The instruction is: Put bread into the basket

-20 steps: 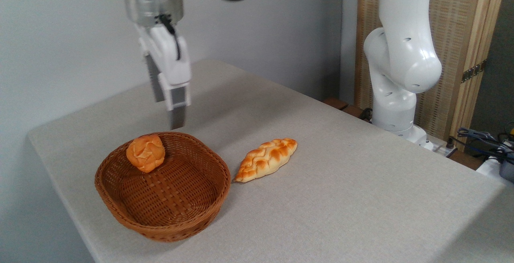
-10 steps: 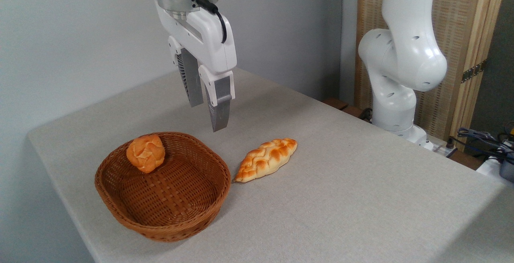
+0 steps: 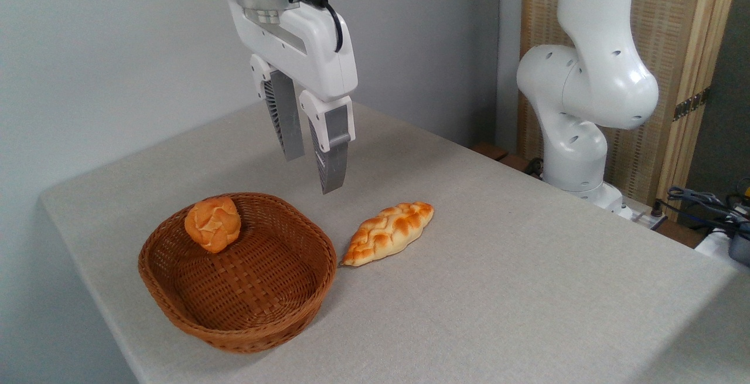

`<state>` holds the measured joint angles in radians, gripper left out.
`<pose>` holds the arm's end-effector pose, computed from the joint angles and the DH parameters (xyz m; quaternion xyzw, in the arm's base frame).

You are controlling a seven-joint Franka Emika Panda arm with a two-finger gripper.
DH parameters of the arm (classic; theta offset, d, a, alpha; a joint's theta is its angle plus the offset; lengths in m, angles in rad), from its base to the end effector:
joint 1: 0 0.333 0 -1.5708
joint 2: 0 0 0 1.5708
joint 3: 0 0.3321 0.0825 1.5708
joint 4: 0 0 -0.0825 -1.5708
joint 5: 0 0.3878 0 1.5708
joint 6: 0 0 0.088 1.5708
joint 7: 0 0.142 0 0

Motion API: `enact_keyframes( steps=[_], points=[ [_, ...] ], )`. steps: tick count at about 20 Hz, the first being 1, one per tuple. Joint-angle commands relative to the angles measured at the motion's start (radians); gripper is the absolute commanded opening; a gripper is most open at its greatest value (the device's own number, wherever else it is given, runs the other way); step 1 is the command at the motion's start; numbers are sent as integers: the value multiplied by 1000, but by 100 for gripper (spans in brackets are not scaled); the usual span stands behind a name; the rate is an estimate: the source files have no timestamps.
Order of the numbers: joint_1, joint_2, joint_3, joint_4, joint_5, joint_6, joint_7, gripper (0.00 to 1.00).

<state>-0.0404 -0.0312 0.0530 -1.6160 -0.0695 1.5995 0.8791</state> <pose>0.5512 -0.0023 0.6042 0.9073 -0.4189 0.0219 0.0289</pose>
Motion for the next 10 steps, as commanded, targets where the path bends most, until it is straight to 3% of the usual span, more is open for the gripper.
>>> enact_keyframes(
  steps=[1,10],
  points=[
    [17,-1,-33,8,43,-26,-29,100],
    [34,2,-84,8,57,-23,-74,100]
  ],
)
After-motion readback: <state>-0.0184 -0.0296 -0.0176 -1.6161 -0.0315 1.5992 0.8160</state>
